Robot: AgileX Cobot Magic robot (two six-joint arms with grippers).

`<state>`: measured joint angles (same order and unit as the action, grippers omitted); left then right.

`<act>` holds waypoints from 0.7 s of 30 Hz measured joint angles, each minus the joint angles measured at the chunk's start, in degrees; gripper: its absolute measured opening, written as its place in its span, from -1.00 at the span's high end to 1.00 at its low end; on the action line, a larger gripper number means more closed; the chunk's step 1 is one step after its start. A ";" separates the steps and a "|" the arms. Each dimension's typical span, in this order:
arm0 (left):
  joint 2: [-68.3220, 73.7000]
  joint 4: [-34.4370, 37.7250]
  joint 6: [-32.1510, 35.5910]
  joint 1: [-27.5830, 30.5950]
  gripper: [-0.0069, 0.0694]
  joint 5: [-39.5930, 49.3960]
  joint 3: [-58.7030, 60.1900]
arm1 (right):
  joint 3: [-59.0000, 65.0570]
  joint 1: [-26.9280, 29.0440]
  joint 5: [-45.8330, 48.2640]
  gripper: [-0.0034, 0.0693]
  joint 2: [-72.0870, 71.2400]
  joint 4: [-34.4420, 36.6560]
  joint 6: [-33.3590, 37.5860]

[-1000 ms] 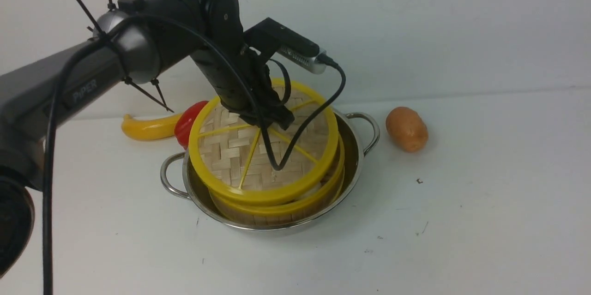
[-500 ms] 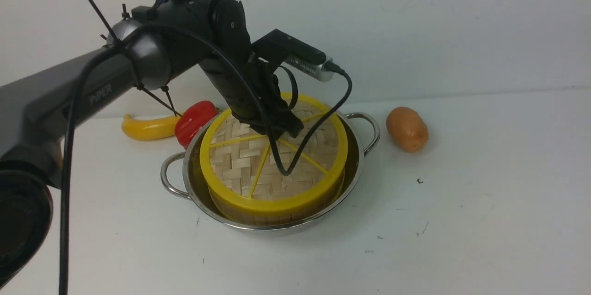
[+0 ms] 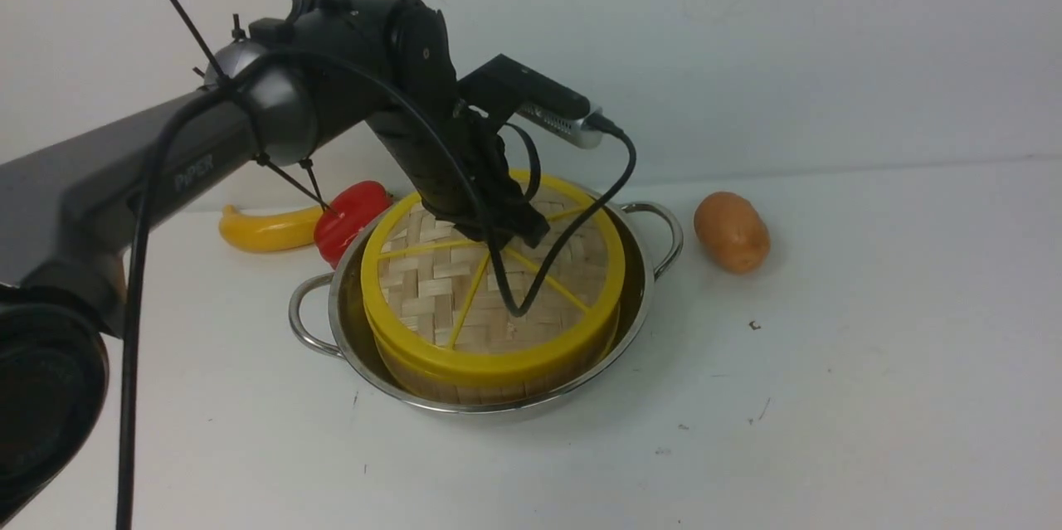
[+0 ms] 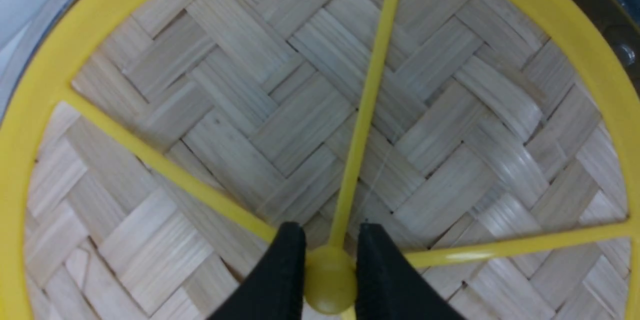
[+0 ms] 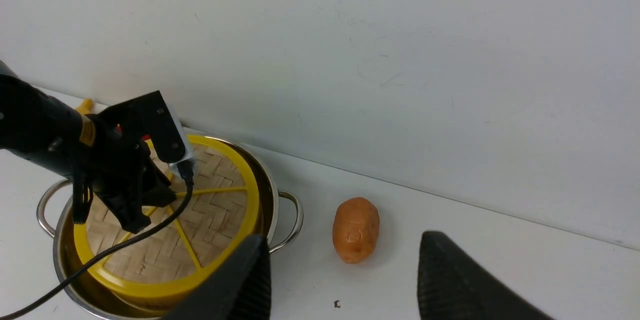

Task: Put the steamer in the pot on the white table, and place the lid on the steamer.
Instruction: 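Place the yellow bamboo steamer lid onto the steamer in the pot with the left gripper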

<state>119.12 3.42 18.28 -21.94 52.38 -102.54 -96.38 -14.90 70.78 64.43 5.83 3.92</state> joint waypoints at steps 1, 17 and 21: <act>0.07 -0.57 -0.75 -0.02 0.52 -0.03 0.00 | 0.00 0.00 0.00 -0.19 0.00 0.00 0.08; 0.17 -4.36 -4.65 -0.16 0.52 -1.52 0.00 | 0.00 0.00 0.00 -0.19 0.00 0.00 1.02; -0.49 -4.97 -4.82 -0.11 0.52 -1.05 0.00 | 0.00 0.00 0.00 -0.19 0.45 0.00 1.30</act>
<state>118.64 -1.55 13.46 -22.05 51.34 -102.54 -96.38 -14.90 70.78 64.88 5.83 5.22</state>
